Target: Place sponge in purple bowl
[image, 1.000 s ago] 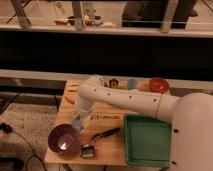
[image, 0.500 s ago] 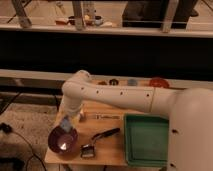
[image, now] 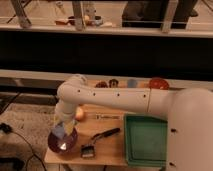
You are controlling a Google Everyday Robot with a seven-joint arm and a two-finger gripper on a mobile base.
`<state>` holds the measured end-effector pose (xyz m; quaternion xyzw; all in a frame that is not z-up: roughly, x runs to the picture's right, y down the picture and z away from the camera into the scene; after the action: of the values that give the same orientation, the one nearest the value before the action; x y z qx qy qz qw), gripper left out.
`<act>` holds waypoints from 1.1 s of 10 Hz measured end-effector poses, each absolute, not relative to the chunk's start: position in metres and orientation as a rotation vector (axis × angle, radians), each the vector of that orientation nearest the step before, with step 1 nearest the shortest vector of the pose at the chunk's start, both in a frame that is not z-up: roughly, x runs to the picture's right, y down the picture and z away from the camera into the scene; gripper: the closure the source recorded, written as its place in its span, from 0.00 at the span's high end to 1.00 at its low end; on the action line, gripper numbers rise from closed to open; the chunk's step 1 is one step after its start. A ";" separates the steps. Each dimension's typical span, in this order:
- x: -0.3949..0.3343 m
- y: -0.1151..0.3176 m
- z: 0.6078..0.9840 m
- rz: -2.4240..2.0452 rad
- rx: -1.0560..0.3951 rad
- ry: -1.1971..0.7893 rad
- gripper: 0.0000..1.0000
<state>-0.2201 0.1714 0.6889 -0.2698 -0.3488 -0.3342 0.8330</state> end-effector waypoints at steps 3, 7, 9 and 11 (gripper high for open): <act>-0.226 0.180 0.686 -0.703 -0.581 -0.768 0.00; -0.233 0.187 0.684 -0.720 -0.581 -0.784 0.00; -0.235 0.189 0.685 -0.727 -0.582 -0.788 0.00; -0.237 0.191 0.685 -0.731 -0.585 -0.782 0.06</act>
<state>-0.2365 0.1911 0.6851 -0.2746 -0.3674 -0.3433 0.8196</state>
